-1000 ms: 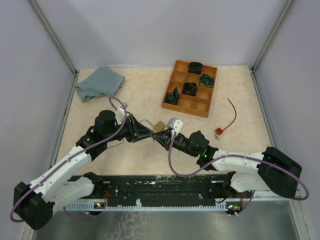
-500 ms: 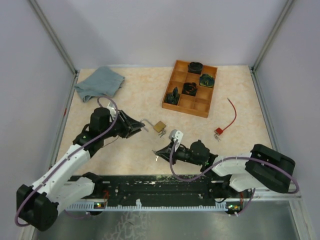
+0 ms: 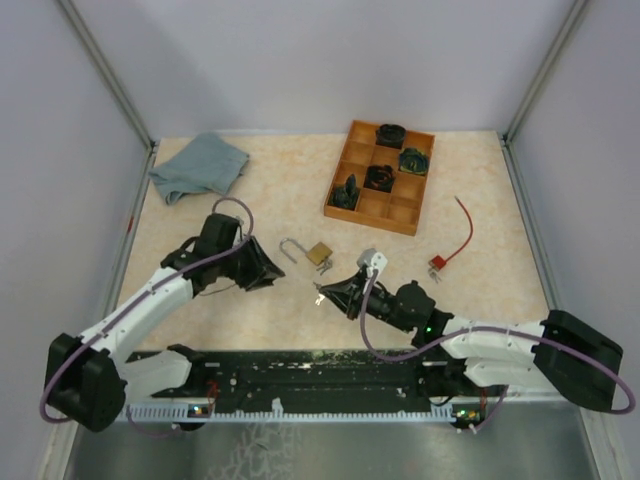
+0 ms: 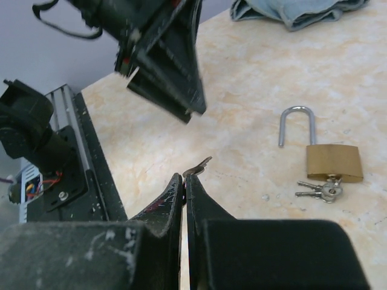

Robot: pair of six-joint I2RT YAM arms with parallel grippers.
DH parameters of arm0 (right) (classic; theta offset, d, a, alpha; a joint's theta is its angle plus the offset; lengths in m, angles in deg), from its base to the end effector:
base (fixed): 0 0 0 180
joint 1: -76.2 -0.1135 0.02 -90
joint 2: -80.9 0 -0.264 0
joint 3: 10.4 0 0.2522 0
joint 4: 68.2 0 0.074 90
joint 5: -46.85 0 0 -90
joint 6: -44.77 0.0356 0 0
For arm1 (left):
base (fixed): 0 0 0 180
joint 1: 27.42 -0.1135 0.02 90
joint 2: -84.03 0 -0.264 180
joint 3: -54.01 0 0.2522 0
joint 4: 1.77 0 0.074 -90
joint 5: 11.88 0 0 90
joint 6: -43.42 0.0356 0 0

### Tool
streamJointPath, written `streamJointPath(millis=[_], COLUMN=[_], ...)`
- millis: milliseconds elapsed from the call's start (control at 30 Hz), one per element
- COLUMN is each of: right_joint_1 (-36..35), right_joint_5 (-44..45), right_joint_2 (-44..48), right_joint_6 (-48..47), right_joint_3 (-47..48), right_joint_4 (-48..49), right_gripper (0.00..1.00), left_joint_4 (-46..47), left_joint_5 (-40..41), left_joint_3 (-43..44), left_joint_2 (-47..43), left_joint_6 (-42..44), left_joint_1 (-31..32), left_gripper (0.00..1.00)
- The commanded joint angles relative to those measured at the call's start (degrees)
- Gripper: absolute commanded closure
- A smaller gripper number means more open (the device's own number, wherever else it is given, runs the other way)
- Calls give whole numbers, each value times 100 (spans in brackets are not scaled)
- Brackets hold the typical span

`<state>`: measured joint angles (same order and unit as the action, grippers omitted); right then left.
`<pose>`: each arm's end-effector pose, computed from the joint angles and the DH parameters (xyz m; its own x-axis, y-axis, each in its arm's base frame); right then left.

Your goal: Unlock with the key

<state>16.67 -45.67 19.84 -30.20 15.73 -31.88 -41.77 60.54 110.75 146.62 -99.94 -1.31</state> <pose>0.1044 0.1805 0.2028 -0.2172 0.1417 -0.9658 -0.8563 0.4473 0.2582 0.1969 -0.1085 0.2447 -0.8727 -0.4241 -0.2418 -0.1539 0.7090 -0.6882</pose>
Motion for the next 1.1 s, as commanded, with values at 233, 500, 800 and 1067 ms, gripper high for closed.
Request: streamJointPath(millis=[233,500,800,1067], right_joint_1=[-41,-44,-10,257], right_joint_5=[534,547,920,1221], right_joint_2=[156,153,284,229], right_joint_6=[63,44,68,889], right_joint_3=[-179,-302,-246,-218], right_joint_4=[76,292,91,506], right_gripper=[100,100,100,100], left_joint_4=[-1373,-1106,-1044,-388], left_joint_5=[878,861,859,568], left_joint_3=[83,175,89,-165], left_joint_2=[1309,2141,1621,182], left_joint_6=[466,466,472,966], left_joint_1=[115,243,258,457], left_gripper=[97,76,40,32])
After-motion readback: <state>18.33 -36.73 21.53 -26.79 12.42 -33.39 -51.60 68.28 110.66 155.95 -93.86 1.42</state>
